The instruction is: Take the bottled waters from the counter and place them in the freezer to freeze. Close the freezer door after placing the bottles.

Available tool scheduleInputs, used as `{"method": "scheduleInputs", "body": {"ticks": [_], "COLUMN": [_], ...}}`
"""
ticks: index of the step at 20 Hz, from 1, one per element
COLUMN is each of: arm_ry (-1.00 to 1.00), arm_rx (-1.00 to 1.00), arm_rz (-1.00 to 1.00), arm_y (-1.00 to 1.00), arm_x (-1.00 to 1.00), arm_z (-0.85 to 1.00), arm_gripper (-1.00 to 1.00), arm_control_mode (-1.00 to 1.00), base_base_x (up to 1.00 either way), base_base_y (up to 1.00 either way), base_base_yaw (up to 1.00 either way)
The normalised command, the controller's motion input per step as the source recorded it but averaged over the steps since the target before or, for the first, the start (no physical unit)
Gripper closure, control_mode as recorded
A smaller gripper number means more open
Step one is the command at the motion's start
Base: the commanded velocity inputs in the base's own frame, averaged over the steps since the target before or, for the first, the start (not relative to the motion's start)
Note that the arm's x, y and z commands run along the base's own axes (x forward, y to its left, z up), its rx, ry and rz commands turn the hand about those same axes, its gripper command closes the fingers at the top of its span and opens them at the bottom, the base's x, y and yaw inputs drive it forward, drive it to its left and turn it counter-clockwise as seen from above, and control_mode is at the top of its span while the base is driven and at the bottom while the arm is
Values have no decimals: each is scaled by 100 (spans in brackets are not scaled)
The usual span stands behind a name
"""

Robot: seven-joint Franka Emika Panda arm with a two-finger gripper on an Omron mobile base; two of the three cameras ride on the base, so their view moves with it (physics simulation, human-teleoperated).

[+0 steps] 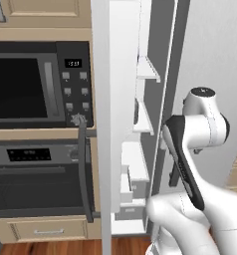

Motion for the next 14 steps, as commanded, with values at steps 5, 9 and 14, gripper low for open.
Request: {"method": "scheduleInputs", "body": {"ticks": [5,9,14], "arm_ry": [0,0,0], "arm_rx": [0,0,0], "arm_rz": [0,0,0], "arm_y": [0,0,0], "arm_x": [0,0,0], "arm_z": [0,0,0], "arm_gripper": [-100,-100,-100], "arm_control_mode": [100,100,100], "base_base_x": [-75,-83,-25], "base_base_y": [4,20,55], "base_base_yaw": [-20,-25,-18]}}
